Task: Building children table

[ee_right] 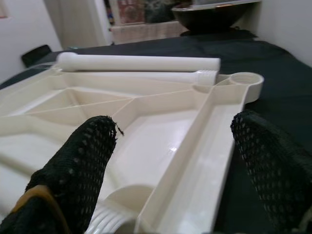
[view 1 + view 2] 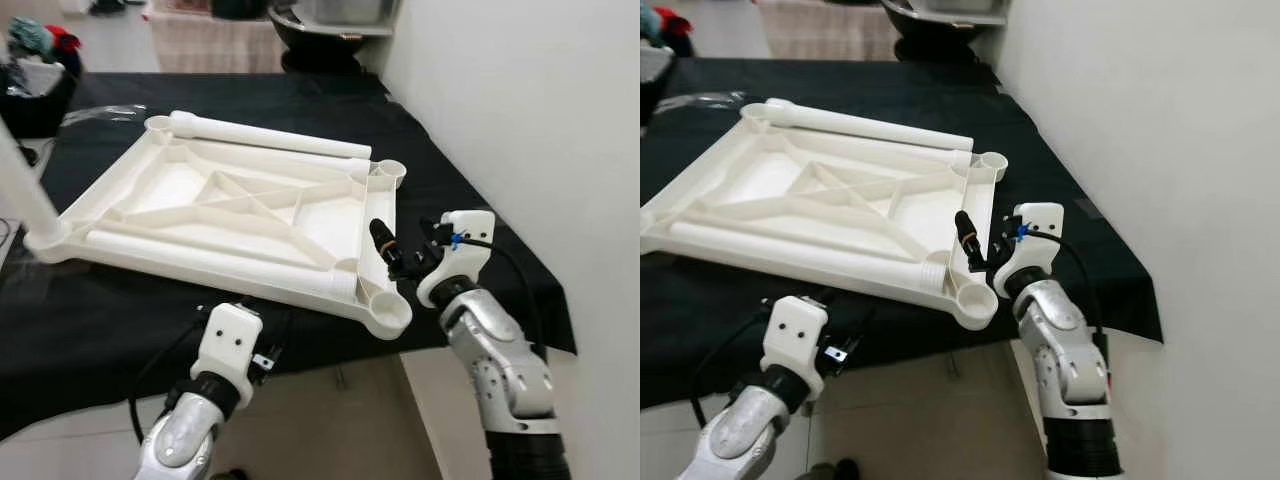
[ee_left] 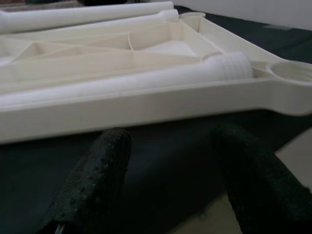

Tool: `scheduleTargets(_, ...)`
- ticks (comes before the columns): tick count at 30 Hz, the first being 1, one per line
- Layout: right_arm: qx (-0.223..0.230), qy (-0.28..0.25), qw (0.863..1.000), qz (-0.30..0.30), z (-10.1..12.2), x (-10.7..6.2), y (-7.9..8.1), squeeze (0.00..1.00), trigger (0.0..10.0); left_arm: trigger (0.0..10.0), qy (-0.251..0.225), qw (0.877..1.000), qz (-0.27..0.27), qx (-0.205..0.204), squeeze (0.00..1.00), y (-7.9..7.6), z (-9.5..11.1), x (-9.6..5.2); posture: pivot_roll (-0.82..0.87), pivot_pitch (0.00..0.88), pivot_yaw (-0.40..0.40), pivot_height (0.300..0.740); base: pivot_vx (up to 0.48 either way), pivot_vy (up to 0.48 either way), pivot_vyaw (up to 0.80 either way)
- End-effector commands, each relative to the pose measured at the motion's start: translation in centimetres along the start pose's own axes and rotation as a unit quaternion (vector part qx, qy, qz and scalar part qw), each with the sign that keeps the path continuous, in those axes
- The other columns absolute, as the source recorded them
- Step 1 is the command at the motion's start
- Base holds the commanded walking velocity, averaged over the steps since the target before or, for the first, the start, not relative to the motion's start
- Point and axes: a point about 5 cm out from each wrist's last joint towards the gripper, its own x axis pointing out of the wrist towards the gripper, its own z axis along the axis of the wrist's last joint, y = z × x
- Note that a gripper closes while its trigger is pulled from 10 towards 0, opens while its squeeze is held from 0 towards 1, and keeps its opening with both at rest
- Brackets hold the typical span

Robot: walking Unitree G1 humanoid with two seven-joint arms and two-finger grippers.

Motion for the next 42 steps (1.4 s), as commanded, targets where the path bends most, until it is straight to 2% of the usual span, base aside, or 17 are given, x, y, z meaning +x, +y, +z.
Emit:
scheduleTargets(1, 0.006, -0.004, 1.0, 0.003, 0.3, -0.1, 0.2, 0.0, 10.0, 10.0, 0.005, 1.0, -0.001, 0.002, 0.0, -0.2, -0.1, -0.1, 0.07, 0.123, -0.117, 0.74, 0.0, 0.0, 0.0)
scheduleTargets(7, 0.034, 0.011, 0.999, 0.021, 0.4, 0.5, 0.5, 0.0, 10.0, 10.0, 0.008, 1.0, 0.002, 0.002, 0.0, -0.2, -0.1, 0.0, 0.07, 0.129, -0.118, 0.74, 0.0, 0.0, 0.0)
scheduleTargets(17, 0.023, 0.002, 1.0, -0.007, 0.8, 1.9, 0.0, 0.0, 10.0, 10.0, 0.003, 1.0, 0.027, 0.0, 0.0, 0.3, 0.5, 0.5, 0.07, 0.138, -0.122, 0.74, 0.0, 0.0, 0.0)
scheduleTargets(19, 0.019, 0.0, 1.0, -0.001, 0.7, 2.0, 0.5, 0.0, 10.0, 10.0, -0.021, 0.999, 0.047, 0.01, 0.0, 0.8, 1.8, 1.0, 0.07, 0.145, -0.125, 0.74, 0.0, 0.0, 0.0)
scheduleTargets(27, 0.019, -0.005, 1.0, 0.02, 0.5, 1.7, 1.8, 0.0, 10.0, 10.0, -0.063, 0.994, 0.09, 0.023, 0.0, 2.2, 4.1, 1.7, 0.07, 0.146, -0.122, 0.74, 0.0, 0.0, 0.0)
scheduleTargets(34, 0.018, -0.004, 1.0, 0.02, 0.3, 1.7, 1.9, 0.0, 10.0, 10.0, -0.062, 0.994, 0.089, 0.021, 0.0, 2.2, 4.0, 1.7, 0.07, 0.135, -0.119, 0.74, 0.0, 0.0, 0.0)
scheduleTargets(42, 0.012, -0.008, 1.0, 0.016, 0.3, 1.7, 1.8, 0.0, 10.0, 10.0, -0.053, 0.995, 0.079, 0.027, 0.0, 1.6, 3.6, 1.6, 0.07, 0.128, -0.12, 0.74, 0.247, 0.0, 0.0)
